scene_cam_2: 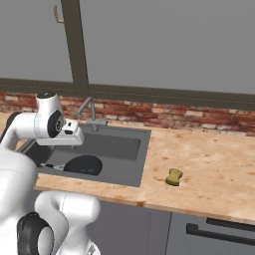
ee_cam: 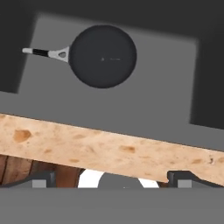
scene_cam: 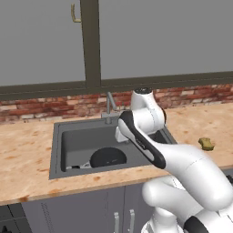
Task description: Pick the pan and sponge and place them into the sink. Then turn on the water.
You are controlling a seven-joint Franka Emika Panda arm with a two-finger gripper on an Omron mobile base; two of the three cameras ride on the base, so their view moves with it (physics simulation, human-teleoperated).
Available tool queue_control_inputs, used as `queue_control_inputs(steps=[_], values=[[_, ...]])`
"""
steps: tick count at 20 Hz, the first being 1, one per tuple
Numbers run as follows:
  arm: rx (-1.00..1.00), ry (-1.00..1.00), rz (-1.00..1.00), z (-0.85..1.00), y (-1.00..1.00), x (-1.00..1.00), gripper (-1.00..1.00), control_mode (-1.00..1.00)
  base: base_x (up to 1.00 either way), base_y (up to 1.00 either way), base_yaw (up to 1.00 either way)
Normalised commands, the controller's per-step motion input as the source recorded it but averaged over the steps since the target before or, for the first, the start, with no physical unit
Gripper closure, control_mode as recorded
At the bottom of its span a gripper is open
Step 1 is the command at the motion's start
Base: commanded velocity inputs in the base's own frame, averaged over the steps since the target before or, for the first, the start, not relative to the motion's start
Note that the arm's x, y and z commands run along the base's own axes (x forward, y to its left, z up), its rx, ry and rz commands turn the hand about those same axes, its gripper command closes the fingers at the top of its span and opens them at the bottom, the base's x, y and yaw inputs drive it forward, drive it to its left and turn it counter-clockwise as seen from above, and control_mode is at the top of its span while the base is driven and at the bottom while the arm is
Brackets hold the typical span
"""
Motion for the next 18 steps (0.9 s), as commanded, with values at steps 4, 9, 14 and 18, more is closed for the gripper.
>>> queue_control_inputs(steps=[4, 9, 14, 18], values=[[0.0, 0.02, 0.0, 0.12, -0.43, -0.08, -1.0, -1.0, 0.0, 0.0, 0.0], [0.0, 0.04, 0.0, 0.05, -0.45, -0.06, -1.0, -1.0, 0.0, 0.0, 0.0], [0.0, 0.01, 0.0, 0.05, -0.43, -0.05, -1.0, -1.0, 0.0, 0.0, 0.0], [-0.02, 0.0, -0.01, 0.03, -0.43, -0.01, -1.0, -1.0, 0.0, 0.0, 0.0]])
